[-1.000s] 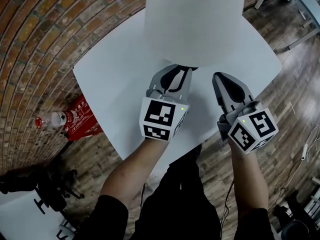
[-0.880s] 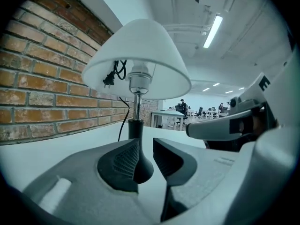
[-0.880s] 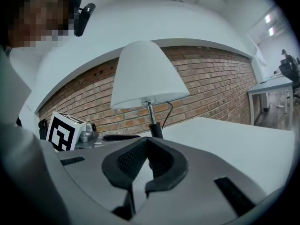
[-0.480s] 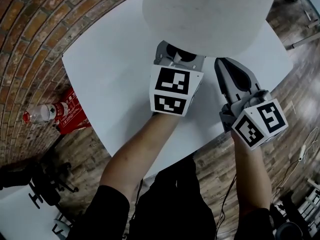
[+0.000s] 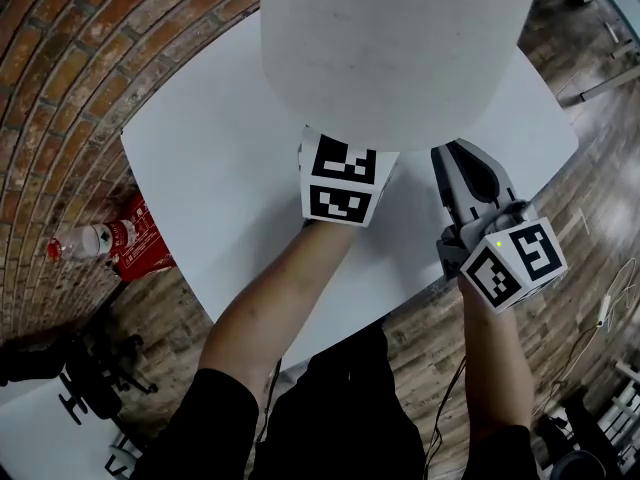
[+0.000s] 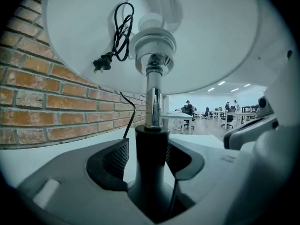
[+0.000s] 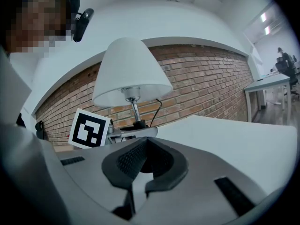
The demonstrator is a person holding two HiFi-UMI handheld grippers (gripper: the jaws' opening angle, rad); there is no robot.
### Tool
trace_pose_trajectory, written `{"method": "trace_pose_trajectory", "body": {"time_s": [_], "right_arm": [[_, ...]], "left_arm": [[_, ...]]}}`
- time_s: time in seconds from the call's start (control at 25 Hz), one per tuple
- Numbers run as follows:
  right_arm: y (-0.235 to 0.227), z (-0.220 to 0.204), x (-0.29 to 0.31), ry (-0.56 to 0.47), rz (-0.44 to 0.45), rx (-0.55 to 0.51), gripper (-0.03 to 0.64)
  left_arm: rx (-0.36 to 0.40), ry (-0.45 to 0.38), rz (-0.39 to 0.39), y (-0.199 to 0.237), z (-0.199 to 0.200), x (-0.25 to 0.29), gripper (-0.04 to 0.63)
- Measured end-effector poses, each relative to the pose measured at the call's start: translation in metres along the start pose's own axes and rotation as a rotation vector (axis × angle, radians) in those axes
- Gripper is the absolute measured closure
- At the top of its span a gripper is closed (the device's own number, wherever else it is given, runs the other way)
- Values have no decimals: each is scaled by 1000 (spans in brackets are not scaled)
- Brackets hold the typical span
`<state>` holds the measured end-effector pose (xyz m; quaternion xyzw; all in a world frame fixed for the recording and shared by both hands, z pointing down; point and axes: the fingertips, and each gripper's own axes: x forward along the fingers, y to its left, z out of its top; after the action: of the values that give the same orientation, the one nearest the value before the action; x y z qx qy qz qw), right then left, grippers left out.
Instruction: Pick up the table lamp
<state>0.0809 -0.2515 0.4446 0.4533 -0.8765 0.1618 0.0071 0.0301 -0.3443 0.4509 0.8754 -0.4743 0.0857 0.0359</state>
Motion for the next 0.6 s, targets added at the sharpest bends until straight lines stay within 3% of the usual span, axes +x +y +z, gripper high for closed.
{"method": "trace_pose_trajectory", "body": {"time_s": [0.36, 0.6], "right_arm": [[-12, 9, 7, -16, 5, 1, 607], [-19, 3, 7, -5, 4, -2, 609]], "left_arm": [[29, -126, 48, 0, 14, 15, 382], [42, -122, 81, 3, 9, 25, 388]]}}
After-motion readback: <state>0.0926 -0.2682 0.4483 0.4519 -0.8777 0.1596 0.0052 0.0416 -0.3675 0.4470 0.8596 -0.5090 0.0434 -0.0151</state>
